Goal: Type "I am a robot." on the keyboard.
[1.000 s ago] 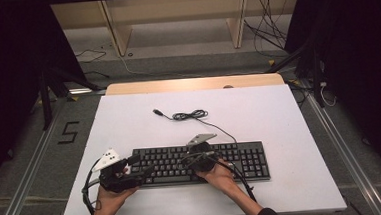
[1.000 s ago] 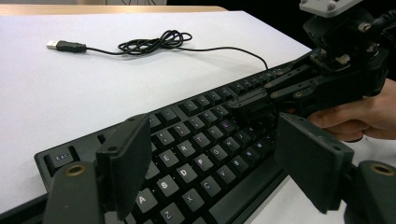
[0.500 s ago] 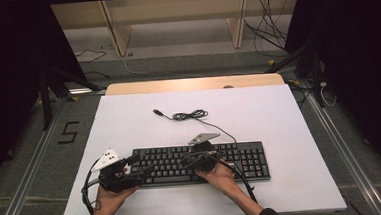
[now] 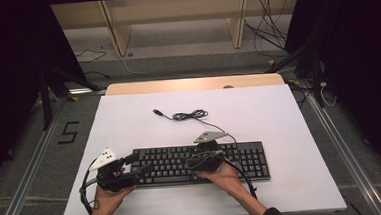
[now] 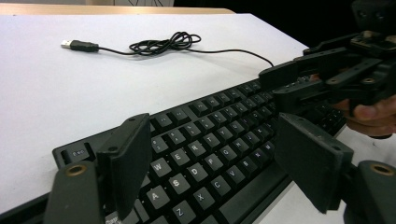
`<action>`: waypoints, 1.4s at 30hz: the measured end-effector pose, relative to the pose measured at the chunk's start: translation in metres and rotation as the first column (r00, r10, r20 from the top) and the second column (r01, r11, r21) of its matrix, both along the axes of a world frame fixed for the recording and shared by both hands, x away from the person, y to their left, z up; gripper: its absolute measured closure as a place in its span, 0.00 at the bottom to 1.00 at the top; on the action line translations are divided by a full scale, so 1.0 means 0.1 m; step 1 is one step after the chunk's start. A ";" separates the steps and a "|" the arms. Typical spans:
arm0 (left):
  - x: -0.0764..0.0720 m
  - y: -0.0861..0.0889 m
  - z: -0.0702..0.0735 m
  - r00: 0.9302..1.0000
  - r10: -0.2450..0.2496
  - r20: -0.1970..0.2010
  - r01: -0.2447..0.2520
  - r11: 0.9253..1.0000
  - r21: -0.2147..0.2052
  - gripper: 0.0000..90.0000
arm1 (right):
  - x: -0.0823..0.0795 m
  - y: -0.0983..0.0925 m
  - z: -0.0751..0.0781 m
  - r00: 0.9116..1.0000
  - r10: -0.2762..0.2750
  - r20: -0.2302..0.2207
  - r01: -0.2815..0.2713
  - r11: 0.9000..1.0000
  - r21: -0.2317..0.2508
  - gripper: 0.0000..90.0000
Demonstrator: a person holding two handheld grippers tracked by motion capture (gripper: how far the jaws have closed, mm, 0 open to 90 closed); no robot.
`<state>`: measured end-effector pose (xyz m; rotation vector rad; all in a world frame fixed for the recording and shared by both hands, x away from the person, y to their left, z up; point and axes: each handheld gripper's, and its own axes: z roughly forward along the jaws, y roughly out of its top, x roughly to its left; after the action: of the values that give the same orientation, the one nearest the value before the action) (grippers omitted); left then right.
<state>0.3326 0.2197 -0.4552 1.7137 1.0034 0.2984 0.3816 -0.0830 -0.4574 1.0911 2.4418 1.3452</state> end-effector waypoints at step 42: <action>0.10 0.10 -0.19 0.976 0.027 -0.217 0.026 0.970 0.242 0.98 | -0.22 -0.08 0.13 0.997 0.050 0.061 -0.053 0.997 0.047 0.31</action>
<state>0.3426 0.2302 -0.4741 2.0027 1.1653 0.2448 0.3591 -0.0908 -0.4444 0.9894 2.4223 1.4380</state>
